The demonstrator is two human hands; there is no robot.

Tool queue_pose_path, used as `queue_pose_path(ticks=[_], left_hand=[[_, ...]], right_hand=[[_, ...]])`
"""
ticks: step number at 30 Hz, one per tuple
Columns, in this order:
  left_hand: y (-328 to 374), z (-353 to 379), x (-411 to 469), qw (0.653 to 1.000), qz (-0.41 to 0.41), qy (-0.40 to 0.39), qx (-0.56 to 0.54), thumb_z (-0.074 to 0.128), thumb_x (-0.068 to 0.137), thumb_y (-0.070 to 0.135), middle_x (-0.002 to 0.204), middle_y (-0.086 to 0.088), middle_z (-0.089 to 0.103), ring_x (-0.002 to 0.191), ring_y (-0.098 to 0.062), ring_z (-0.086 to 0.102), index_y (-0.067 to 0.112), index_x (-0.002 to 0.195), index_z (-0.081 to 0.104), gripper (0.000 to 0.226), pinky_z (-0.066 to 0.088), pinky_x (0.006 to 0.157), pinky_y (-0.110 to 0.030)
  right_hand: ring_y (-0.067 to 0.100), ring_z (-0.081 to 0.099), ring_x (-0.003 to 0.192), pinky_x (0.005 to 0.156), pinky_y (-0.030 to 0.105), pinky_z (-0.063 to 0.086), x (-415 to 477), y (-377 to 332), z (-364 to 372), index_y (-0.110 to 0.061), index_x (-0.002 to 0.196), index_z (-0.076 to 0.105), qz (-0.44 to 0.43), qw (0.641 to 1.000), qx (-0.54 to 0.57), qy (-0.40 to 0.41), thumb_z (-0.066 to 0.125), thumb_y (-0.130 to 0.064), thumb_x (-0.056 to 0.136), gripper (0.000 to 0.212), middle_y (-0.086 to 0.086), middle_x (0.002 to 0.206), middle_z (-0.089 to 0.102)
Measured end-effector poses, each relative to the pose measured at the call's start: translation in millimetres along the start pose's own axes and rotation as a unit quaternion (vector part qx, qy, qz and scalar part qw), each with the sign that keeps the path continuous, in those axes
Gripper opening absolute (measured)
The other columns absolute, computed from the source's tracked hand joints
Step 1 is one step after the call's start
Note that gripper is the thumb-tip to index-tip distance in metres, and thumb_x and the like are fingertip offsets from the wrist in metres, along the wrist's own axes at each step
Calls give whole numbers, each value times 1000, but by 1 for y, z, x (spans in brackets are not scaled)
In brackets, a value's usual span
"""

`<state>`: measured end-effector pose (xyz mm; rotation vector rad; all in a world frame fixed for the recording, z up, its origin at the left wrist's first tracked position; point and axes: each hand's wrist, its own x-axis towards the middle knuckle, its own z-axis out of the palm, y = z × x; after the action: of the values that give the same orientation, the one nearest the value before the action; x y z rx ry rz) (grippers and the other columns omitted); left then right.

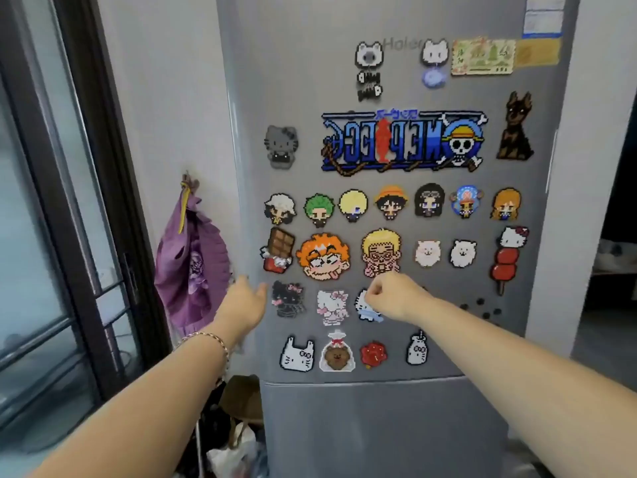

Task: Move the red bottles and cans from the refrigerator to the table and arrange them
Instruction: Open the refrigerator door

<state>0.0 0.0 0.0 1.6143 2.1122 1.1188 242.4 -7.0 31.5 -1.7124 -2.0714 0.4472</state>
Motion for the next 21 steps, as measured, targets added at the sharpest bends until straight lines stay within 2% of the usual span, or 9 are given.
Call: queue_pose_path(ticks=[1,2,5,7,10,14,16,19,21], left_hand=[[0,1,14,999,2,21,-34,38,100,28,142,-23,41,129,-36,41,-3,139,31,51,32,105,-38],[1,2,30,997,1,39,-63,36,100,30,140,-22,43,128,-36,42,-3,137,35,49,31,103,-38],[4,6,62,992,7,44,-118,32,101,34,132,-21,49,121,-34,47,-1,125,44,44,34,95,-36],[2,9,71,990,20,41,-133,31,101,36,125,-23,52,111,-32,50,0,115,46,42,33,86,-34],[-4,6,75,992,20,14,-121,31,100,40,123,-23,53,103,-28,49,-1,114,45,46,30,80,-31],[-1,-6,77,994,7,-28,-106,28,100,42,128,-28,50,115,-39,50,-4,126,41,54,39,92,-39],[1,-8,70,994,2,-25,-106,27,101,41,131,-28,47,119,-39,48,-5,128,39,54,37,96,-41],[4,-10,40,993,-6,-1,-121,28,100,41,130,-26,47,118,-36,46,-3,124,39,51,34,94,-38],[5,-14,11,991,-8,8,-130,30,100,42,127,-25,48,113,-35,47,-2,120,40,50,33,88,-36]], right_hand=[[20,39,55,55,28,34,9,-2,6,-14,49,43,1,1000,-1,0,44,-10,85,36,7,54,44],[20,38,56,56,28,34,19,-4,9,-16,51,41,14,1000,1,6,43,-11,86,35,4,54,41],[20,44,67,63,29,39,32,-5,16,-9,68,54,32,999,-2,6,43,-11,87,22,8,67,51],[21,48,70,64,30,40,36,-5,19,4,83,62,35,999,3,17,43,-11,87,24,16,76,60],[28,62,90,77,35,49,25,-11,20,-3,100,67,45,999,-16,21,45,-15,91,26,14,103,68],[31,63,98,81,38,51,5,-15,18,-5,104,65,52,997,-35,40,45,-20,92,28,13,108,67],[32,63,99,80,38,52,-5,-15,17,-3,105,64,54,997,-37,46,43,-20,92,30,13,109,67],[28,61,86,72,34,49,-30,-9,9,-5,104,64,43,996,-51,54,41,-17,91,29,11,107,67],[28,61,89,74,34,49,-52,-5,3,-8,102,63,29,996,-61,60,40,-18,92,27,9,106,67]])
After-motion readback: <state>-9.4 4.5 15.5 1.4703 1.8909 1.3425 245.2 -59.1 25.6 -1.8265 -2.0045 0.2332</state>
